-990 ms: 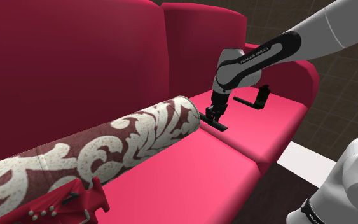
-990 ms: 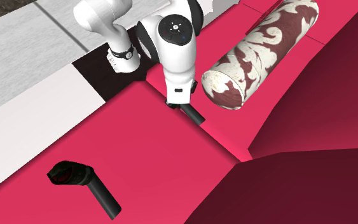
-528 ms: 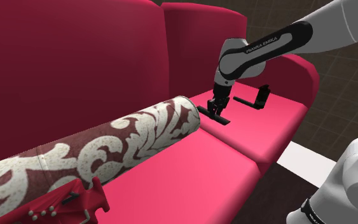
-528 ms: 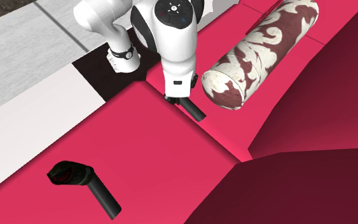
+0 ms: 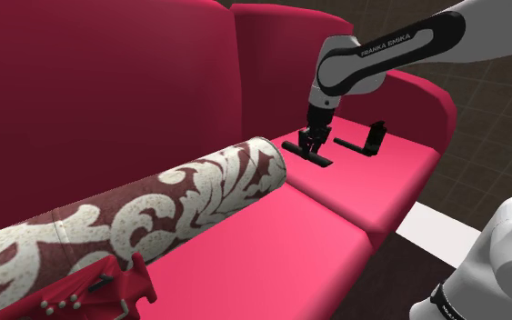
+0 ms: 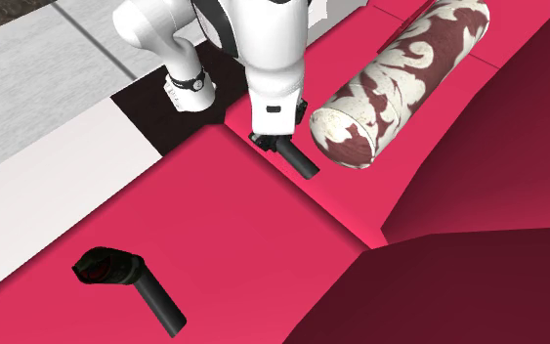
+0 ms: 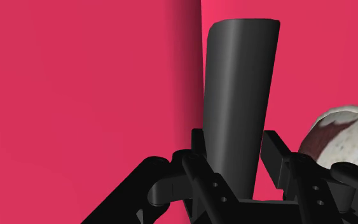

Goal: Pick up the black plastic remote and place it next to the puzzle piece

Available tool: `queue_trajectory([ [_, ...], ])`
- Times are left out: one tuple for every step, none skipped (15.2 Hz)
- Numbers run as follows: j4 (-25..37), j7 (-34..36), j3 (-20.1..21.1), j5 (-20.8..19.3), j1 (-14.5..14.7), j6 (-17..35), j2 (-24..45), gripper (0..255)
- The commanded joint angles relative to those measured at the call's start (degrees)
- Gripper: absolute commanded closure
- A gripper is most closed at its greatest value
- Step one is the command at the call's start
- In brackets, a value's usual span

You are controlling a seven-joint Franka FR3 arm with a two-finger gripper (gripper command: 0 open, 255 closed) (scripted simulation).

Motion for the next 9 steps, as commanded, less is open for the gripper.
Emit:
queue_trajectory([
  [0.9, 0.2, 0.0, -0.1, 0.0, -1.5, -0.6, 255],
  [1.4, 0.3, 0.0, -0.2, 0.0, -2.3, -0.8, 255],
  [2.0, 0.3, 0.1, -0.3, 0.0, -3.0, -1.1, 255],
  [2.5, 0.4, 0.1, -0.3, 0.0, -3.8, -1.3, 255],
  [3.1, 0.5, 0.1, -0.4, 0.0, -4.6, -1.5, 255],
  [3.6, 0.6, 0.1, -0.4, 0.0, -5.4, -1.7, 255],
  [4.2, 0.7, 0.1, -0.5, 0.0, -6.1, -1.9, 255],
  [4.8, 0.8, 0.1, -0.5, 0.0, -6.9, -2.1, 255],
  [5.4, 0.8, 0.2, -0.6, 0.0, -7.7, -2.3, 255],
])
